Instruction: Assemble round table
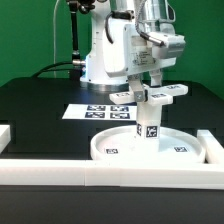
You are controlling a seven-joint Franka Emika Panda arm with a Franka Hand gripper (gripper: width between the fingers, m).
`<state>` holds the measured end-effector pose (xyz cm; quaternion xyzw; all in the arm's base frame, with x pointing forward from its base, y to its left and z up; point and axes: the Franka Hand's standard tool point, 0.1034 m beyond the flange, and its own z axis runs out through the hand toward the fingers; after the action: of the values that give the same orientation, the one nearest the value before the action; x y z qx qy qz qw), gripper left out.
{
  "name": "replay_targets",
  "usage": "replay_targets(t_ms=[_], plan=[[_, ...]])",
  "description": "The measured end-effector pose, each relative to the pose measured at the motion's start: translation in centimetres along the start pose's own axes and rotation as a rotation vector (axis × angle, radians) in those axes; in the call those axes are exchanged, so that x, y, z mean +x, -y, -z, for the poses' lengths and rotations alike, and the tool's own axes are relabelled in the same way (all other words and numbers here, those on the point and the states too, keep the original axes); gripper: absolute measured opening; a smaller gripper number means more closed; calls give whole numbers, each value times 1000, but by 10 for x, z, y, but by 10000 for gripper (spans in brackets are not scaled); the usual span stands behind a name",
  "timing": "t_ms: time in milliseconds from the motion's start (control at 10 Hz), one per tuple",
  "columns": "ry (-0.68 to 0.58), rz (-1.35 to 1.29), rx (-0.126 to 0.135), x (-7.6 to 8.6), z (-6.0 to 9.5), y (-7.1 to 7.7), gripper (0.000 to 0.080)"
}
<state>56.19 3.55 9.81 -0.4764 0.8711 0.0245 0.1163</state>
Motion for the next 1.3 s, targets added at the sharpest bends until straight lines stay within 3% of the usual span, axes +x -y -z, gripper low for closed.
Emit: replay_targets(t_ms=[100,200,500,800,1100,1300], plan=[[1,18,-6,0,1,0,587],[6,43,-17,1,6,1,637],[60,56,-13,-8,36,9,646],[50,118,-19,-6,29,5,649],[42,670,-81,-10,26,4,649],[71,887,-129,-17,26,4,649]])
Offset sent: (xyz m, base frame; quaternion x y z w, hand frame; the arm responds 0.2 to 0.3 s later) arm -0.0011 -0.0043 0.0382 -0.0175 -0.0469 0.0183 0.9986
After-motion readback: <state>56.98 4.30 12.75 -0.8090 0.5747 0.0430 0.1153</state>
